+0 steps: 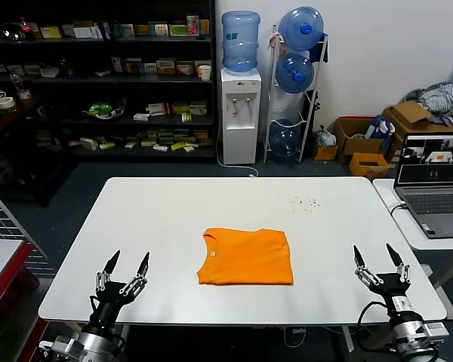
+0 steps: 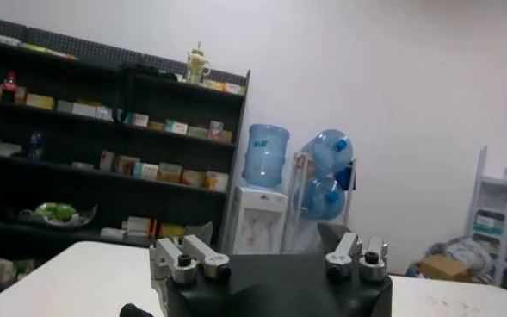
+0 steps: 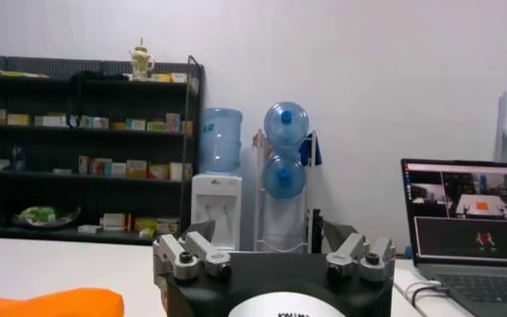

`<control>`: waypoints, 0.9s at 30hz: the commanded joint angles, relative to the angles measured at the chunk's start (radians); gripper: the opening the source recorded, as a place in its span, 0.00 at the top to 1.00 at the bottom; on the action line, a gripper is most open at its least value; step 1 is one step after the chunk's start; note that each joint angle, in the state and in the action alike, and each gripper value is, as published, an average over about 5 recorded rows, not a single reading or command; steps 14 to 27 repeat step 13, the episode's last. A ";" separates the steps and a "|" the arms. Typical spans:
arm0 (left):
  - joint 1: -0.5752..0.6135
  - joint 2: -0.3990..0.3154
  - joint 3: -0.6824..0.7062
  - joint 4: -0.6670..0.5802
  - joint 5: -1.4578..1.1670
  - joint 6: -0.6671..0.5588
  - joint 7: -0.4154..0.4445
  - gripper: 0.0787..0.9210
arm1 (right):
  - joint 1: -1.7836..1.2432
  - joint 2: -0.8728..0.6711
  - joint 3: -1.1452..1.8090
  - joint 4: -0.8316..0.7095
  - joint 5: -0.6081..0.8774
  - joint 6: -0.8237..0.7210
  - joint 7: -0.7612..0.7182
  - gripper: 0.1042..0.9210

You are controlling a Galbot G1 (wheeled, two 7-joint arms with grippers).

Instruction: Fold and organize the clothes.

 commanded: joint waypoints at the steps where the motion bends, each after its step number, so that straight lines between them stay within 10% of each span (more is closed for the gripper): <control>1: 0.030 -0.028 -0.033 -0.004 0.029 -0.029 0.024 0.12 | -0.009 0.044 0.012 -0.013 -0.052 0.033 -0.017 0.12; 27: 0.024 -0.028 -0.030 0.002 0.033 -0.028 0.025 0.12 | -0.009 0.050 0.012 -0.015 -0.057 0.034 -0.007 0.12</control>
